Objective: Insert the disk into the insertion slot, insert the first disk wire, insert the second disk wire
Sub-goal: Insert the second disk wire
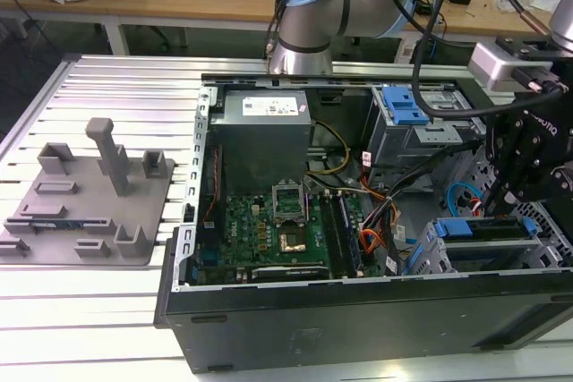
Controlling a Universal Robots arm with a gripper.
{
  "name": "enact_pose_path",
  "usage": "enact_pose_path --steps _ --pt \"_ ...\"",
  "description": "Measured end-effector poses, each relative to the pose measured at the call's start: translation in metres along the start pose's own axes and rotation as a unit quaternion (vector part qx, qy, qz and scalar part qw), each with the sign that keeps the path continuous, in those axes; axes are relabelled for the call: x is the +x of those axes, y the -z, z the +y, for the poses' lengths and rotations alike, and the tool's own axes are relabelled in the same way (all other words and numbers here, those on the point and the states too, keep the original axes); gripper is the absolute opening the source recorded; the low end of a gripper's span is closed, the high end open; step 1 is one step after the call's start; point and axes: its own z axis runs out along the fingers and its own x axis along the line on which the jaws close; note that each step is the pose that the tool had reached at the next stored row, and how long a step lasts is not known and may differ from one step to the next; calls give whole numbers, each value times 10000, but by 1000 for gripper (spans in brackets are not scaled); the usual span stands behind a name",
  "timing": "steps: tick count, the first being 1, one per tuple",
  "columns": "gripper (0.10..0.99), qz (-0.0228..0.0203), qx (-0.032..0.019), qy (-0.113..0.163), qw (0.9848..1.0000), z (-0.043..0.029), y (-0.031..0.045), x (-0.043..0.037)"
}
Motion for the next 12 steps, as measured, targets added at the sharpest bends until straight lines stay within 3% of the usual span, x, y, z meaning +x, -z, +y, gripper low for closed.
enact_pose_path --steps 12 --pt "161 1 0 -1 10000 0 -35 9"
